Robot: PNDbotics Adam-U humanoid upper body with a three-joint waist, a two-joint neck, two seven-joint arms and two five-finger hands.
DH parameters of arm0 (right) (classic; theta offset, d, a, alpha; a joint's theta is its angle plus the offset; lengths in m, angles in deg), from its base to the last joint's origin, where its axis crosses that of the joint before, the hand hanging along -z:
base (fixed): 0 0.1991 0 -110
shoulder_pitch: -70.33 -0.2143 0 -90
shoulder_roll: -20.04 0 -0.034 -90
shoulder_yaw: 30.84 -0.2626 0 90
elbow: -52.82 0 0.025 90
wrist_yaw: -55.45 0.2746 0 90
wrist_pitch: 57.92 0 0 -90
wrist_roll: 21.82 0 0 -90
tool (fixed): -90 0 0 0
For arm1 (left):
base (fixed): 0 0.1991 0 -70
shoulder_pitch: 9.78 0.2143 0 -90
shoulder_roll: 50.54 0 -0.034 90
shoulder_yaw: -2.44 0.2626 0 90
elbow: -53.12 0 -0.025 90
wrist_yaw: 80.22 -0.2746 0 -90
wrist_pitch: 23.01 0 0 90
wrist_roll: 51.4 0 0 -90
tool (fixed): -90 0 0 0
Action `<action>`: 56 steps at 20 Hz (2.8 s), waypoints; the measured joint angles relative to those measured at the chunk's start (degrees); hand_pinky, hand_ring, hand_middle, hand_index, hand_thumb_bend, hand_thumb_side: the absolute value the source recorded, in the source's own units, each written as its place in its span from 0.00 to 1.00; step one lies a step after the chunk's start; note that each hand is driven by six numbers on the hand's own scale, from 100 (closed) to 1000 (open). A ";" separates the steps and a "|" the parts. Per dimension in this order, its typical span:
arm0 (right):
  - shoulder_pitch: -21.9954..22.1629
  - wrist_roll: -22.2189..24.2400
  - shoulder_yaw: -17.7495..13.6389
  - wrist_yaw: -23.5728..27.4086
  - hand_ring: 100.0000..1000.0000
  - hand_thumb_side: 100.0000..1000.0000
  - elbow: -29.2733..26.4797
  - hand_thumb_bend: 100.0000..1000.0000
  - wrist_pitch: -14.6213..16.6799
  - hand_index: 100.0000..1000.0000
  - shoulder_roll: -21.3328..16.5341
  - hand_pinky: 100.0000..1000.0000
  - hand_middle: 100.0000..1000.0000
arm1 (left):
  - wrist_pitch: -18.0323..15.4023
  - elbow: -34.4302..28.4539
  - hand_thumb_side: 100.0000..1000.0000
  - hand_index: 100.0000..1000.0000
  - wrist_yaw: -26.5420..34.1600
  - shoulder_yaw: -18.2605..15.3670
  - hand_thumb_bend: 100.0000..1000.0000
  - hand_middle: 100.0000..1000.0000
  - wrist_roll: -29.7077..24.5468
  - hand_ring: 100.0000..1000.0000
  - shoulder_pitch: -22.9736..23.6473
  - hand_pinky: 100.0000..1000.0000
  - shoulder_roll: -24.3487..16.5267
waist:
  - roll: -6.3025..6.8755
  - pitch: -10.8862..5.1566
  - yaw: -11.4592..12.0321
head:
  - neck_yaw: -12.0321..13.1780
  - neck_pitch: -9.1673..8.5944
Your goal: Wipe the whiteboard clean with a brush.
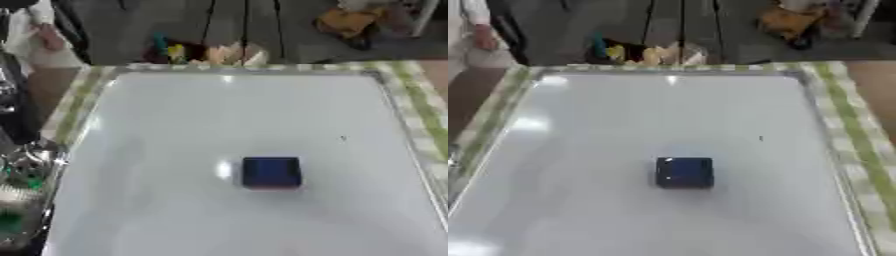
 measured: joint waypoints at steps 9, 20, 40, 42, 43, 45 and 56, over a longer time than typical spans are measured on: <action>-5.27 10.92 3.67 -3.12 0.58 0.92 -0.01 0.00 -3.41 0.00 -2.71 0.69 0.57 | 0.00 0.00 1.00 0.77 0.25 0.36 0.16 0.72 -0.38 0.79 0.00 0.66 -0.01 | -0.43 -0.01 0.68 | -0.88 0.00; -10.60 21.27 8.27 -9.78 0.67 0.95 -0.02 0.02 -4.62 0.00 -2.67 0.75 0.67 | -0.13 0.00 0.99 0.77 0.63 0.73 0.16 0.72 -1.00 0.79 -0.02 0.66 -0.01 | -0.73 -0.01 1.69 | -1.87 -0.02; -19.90 38.40 15.67 -12.71 0.73 0.86 2.30 0.21 -5.78 0.00 2.64 0.77 0.72 | -0.37 0.00 0.99 0.77 1.48 1.73 0.16 0.72 -1.96 0.79 -0.53 0.66 0.02 | -1.42 -0.01 3.46 | -3.34 -0.03; -20.86 39.90 16.47 -12.61 0.73 0.86 3.57 0.21 -5.76 0.00 3.53 0.78 0.72 | -0.39 0.00 0.99 0.77 1.53 1.74 0.16 0.72 -2.02 0.79 -0.61 0.66 0.03 | -1.45 -0.01 3.78 | -3.55 -0.03; -21.38 40.69 16.82 -12.56 0.74 0.86 4.26 0.22 -5.83 0.00 4.04 0.78 0.72 | -0.41 0.00 0.99 0.77 1.55 1.75 0.16 0.72 -2.09 0.79 -0.67 0.66 0.04 | -1.51 -0.01 3.90 | -3.62 -0.03; -22.55 42.34 17.48 -12.40 0.74 0.86 5.74 0.22 -5.97 0.00 5.15 0.78 0.73 | -0.45 0.00 0.99 0.77 1.64 1.77 0.16 0.72 -2.22 0.79 -0.86 0.66 0.05 | -1.65 -0.01 4.11 | -3.77 -0.03; -27.90 49.48 21.06 -12.87 0.77 0.80 13.59 0.31 -4.91 0.00 11.84 0.81 0.76 | -0.65 0.00 0.99 0.76 1.89 2.12 0.15 0.72 -2.67 0.79 -1.10 0.66 0.51 | -1.79 -0.01 5.28 | -4.63 -0.03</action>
